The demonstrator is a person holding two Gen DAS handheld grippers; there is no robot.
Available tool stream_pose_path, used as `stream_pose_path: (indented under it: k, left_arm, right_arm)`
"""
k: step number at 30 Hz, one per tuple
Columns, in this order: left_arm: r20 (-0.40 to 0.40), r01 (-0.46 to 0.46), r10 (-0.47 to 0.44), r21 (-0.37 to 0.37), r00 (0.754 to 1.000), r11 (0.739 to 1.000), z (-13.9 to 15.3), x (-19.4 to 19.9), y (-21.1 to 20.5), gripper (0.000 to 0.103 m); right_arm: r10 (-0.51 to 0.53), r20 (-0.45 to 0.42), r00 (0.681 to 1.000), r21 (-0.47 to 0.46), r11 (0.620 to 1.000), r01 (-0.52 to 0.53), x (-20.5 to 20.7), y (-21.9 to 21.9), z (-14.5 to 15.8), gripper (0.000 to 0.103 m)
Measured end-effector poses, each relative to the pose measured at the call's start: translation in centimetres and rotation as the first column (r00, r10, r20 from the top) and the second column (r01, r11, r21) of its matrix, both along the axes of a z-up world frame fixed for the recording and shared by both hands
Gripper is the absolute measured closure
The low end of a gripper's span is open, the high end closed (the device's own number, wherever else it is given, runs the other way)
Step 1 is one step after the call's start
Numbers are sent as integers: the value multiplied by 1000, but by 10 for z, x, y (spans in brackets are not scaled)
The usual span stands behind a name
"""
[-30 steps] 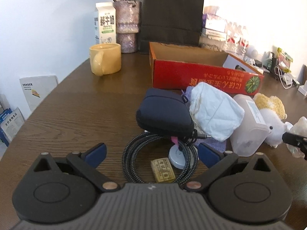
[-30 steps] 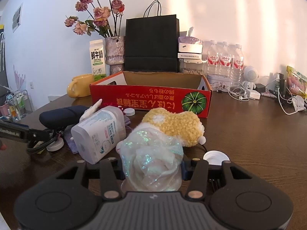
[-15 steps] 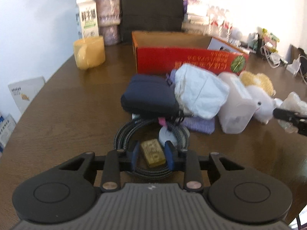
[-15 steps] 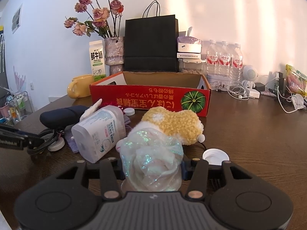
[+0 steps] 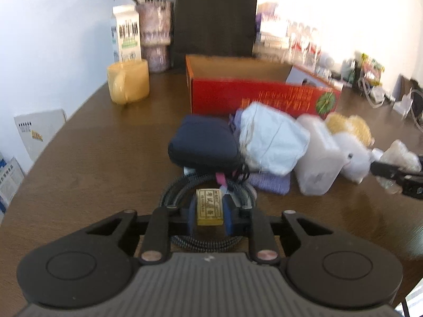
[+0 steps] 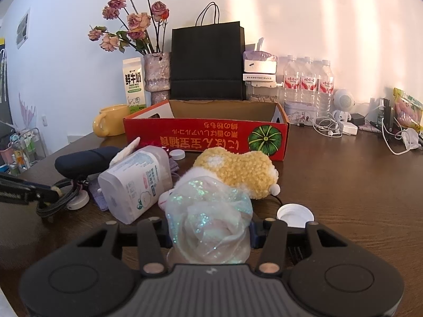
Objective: Organize objects
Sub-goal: 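Carry the plastic bag and gold packet into the cardboard box, opening both grippers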
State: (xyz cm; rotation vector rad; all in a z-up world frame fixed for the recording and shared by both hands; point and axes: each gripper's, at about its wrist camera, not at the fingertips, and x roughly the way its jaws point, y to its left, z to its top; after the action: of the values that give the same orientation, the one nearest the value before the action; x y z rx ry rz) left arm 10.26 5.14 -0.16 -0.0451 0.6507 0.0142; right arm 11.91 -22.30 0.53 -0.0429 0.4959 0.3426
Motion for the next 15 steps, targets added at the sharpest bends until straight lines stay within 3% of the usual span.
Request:
stream_pose_path:
  k: [8,15]
  left_arm:
    - [165,23,-21,-9,986,1000,44,2,-9,81]
    - [254,56,-47,-30,966,998,68,39,-27,81]
  right_arm:
    - [13,64,998,4,1000,-13,6,5,19,56]
    - [33,147,989,6,999,-34,26,20,47,56]
